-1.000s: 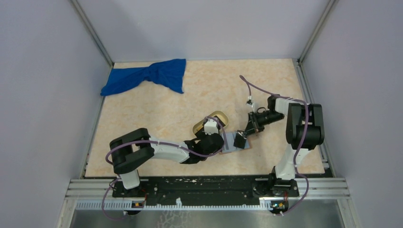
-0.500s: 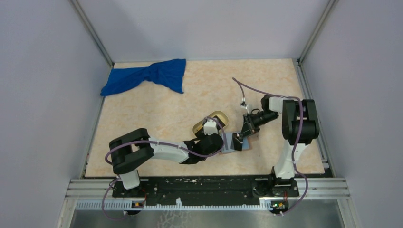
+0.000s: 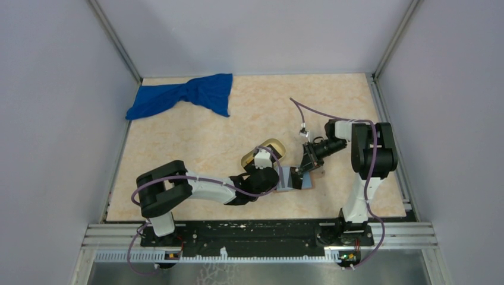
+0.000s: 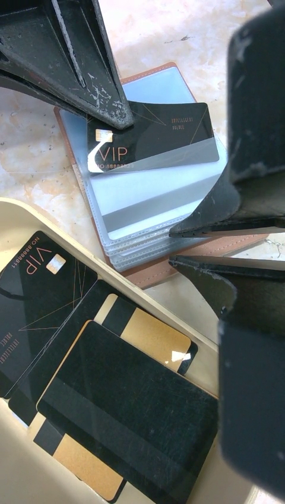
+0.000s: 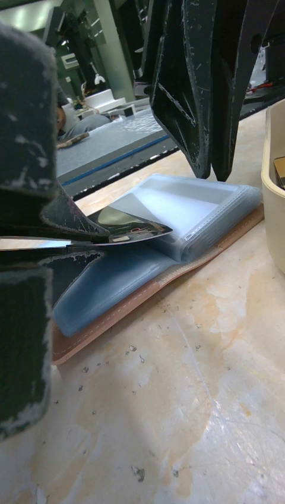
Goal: Put the credit cards into the card holder
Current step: Insert the credit card into the card holder.
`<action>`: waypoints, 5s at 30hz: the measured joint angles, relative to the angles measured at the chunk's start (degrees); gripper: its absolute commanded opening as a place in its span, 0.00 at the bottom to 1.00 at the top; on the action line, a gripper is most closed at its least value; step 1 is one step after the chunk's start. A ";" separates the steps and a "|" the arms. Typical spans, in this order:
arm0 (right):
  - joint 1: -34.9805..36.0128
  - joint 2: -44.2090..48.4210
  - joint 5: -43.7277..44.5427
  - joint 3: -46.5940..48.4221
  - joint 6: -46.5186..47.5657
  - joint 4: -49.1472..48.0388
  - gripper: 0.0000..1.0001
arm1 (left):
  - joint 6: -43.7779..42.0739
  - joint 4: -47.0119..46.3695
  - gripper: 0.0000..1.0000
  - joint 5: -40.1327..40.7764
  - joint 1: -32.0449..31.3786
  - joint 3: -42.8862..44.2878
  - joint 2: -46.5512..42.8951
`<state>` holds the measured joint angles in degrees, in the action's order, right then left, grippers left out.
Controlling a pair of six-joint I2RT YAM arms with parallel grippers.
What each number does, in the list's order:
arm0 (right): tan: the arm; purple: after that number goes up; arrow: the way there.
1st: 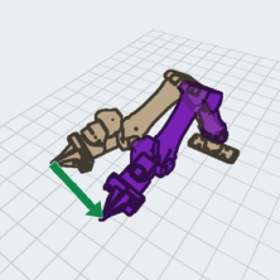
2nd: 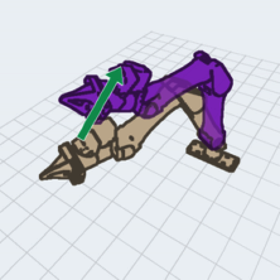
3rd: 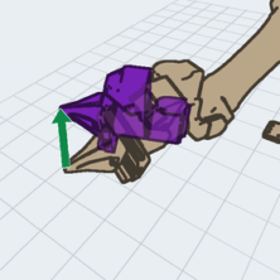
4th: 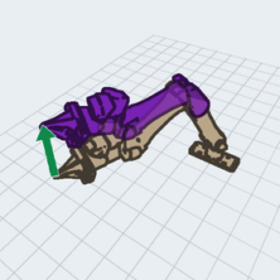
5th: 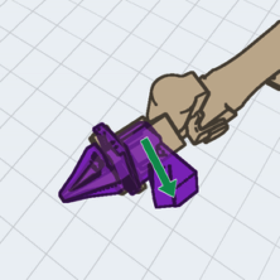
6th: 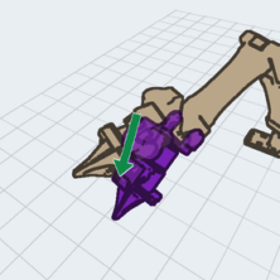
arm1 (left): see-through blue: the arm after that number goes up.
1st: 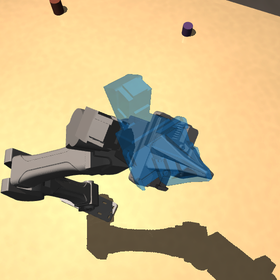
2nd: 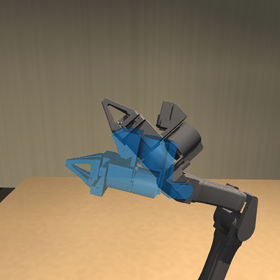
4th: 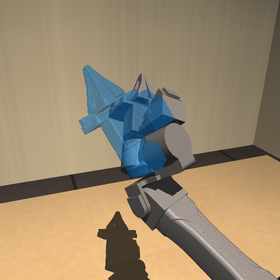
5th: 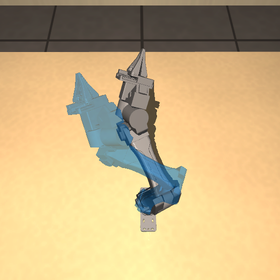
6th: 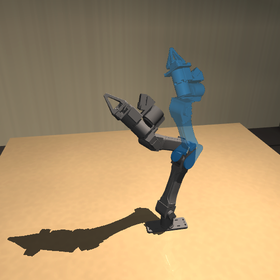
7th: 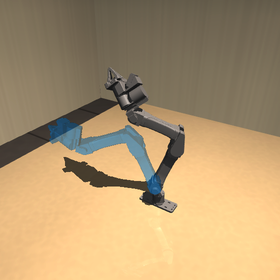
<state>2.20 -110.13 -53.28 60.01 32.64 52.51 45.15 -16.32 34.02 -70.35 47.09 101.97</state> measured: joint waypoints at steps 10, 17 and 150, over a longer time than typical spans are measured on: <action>0.04 -1.33 1.40 1.22 -1.84 1.38 0.00 | -0.04 0.00 0.23 0.00 0.00 -0.35 -0.15; 0.04 -3.67 1.62 2.82 -2.43 3.04 0.00 | -0.22 0.00 0.23 -0.13 0.00 -0.35 -0.15; 3.67 2.14 1.68 8.98 -4.46 1.77 0.37 | 9.31 59.87 0.46 5.70 -3.82 56.92 27.93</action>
<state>5.87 -107.98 -51.59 68.99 28.18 54.28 54.46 43.55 39.72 -74.17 104.01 129.91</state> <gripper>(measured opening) 0.373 0.445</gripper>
